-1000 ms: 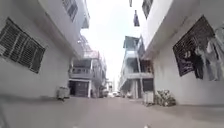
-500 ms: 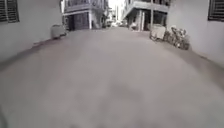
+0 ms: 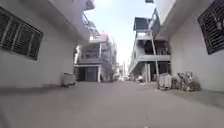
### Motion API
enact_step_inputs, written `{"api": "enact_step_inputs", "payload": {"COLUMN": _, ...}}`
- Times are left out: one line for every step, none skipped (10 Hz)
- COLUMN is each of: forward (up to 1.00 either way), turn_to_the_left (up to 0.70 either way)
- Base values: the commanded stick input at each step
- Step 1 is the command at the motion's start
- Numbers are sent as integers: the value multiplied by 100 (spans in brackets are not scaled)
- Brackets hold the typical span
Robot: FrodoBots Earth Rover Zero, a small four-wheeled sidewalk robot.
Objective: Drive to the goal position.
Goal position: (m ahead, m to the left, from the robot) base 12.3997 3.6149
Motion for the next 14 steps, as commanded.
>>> {"api": "enact_step_inputs", "payload": {"forward": 100, "turn_to_the_left": 0}}
{"api": "enact_step_inputs", "payload": {"forward": 100, "turn_to_the_left": 0}}
{"api": "enact_step_inputs", "payload": {"forward": 100, "turn_to_the_left": 0}}
{"api": "enact_step_inputs", "payload": {"forward": 100, "turn_to_the_left": -32}}
{"api": "enact_step_inputs", "payload": {"forward": 100, "turn_to_the_left": -40}}
{"api": "enact_step_inputs", "payload": {"forward": 100, "turn_to_the_left": -23}}
{"api": "enact_step_inputs", "payload": {"forward": 100, "turn_to_the_left": 0}}
{"api": "enact_step_inputs", "payload": {"forward": 100, "turn_to_the_left": 0}}
{"api": "enact_step_inputs", "payload": {"forward": 100, "turn_to_the_left": 0}}
{"api": "enact_step_inputs", "payload": {"forward": 100, "turn_to_the_left": 0}}
{"api": "enact_step_inputs", "payload": {"forward": 100, "turn_to_the_left": 0}}
{"api": "enact_step_inputs", "payload": {"forward": 100, "turn_to_the_left": -8}}
{"api": "enact_step_inputs", "payload": {"forward": 100, "turn_to_the_left": -40}}
{"api": "enact_step_inputs", "payload": {"forward": 100, "turn_to_the_left": -18}}
